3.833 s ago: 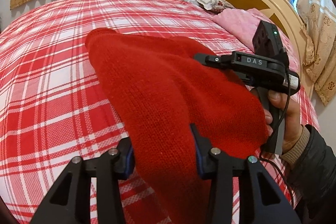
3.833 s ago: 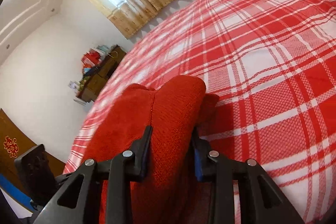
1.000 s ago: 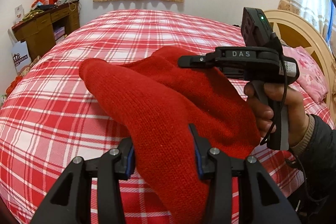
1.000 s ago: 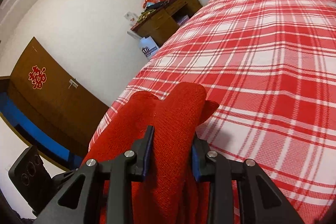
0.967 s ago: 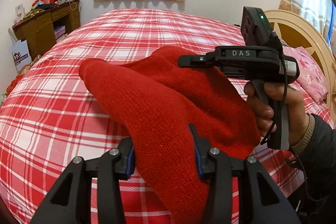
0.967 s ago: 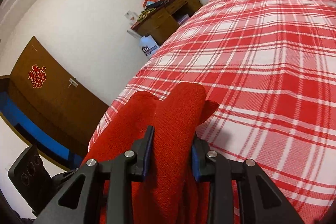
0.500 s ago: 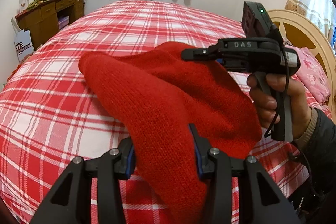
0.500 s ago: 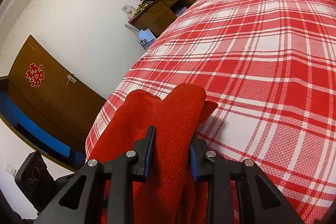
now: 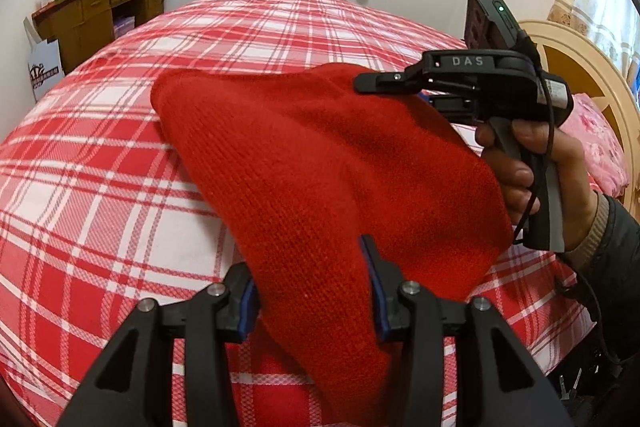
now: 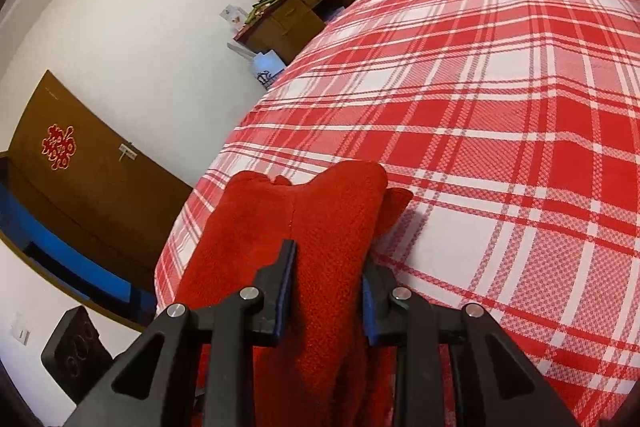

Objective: Fold small clothes
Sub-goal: 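Open both tools and withdraw them from the folded sweater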

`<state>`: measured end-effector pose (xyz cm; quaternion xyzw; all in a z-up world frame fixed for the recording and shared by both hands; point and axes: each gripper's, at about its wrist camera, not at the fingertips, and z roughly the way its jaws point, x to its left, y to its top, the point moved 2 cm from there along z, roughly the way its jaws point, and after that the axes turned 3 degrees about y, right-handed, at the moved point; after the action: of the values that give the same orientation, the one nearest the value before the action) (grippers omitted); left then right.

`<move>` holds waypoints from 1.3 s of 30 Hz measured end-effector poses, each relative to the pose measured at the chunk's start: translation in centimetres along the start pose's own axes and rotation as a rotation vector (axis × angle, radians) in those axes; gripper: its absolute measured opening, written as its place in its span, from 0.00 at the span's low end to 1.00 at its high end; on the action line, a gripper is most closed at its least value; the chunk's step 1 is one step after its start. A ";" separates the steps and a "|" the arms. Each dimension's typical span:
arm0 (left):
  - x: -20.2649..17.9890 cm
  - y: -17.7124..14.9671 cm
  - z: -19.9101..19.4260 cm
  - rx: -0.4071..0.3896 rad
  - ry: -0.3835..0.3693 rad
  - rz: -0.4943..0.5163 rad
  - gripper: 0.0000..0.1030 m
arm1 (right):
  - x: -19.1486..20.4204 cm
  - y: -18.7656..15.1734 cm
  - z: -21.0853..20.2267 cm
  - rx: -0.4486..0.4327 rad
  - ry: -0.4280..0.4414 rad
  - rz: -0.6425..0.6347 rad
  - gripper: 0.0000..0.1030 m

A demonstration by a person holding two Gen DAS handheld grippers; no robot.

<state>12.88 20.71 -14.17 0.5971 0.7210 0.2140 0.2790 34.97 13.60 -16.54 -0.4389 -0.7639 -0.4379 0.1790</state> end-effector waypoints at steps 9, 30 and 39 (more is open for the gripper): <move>-0.1 -0.4 0.2 -0.013 0.036 -0.009 0.71 | -1.7 -0.6 0.4 0.010 -0.028 0.031 0.29; 2.3 1.5 -3.6 -0.162 0.212 0.010 0.97 | 7.2 -6.0 -6.9 -0.105 0.025 -0.223 0.47; 4.6 -0.3 -0.3 -0.101 0.217 -0.081 1.00 | 5.2 -8.7 -5.4 -0.035 -0.010 -0.128 0.48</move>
<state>11.83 25.21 -14.80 0.5259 0.7589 0.3019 0.2375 24.31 9.79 -14.61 -0.3943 -0.7835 -0.4597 0.1390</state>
